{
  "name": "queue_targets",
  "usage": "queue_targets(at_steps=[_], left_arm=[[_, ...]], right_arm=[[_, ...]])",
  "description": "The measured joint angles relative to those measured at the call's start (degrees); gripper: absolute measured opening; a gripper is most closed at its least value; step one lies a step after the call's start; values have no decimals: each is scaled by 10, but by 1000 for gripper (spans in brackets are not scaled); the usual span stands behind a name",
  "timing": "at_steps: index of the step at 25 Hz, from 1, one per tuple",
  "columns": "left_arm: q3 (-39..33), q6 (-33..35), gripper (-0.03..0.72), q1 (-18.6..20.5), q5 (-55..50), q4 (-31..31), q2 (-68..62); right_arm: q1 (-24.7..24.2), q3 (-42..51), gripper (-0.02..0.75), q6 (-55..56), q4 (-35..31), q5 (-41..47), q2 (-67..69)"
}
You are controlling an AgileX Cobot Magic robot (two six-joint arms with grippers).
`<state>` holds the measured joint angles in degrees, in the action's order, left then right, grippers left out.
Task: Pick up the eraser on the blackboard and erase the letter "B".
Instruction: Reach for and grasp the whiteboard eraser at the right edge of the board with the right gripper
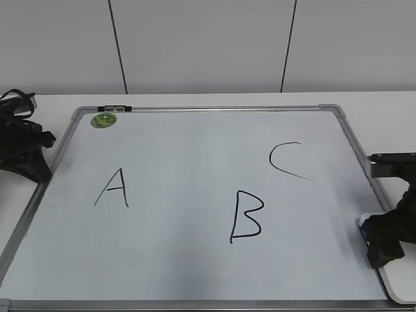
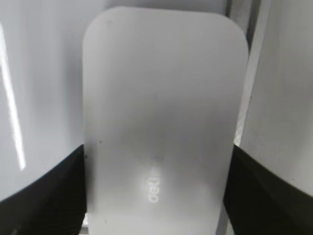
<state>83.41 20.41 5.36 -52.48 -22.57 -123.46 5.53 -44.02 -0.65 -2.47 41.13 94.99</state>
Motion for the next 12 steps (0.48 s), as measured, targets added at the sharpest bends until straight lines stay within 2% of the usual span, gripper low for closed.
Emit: queue_targets(at_steps=[3, 12], left_arm=[[0, 0, 34, 0, 0, 0, 0], [0, 0, 35, 0, 0, 0, 0]], right_arm=[[0, -4, 544, 1, -1, 1, 0], [0, -28, 537, 2, -2, 48, -23]])
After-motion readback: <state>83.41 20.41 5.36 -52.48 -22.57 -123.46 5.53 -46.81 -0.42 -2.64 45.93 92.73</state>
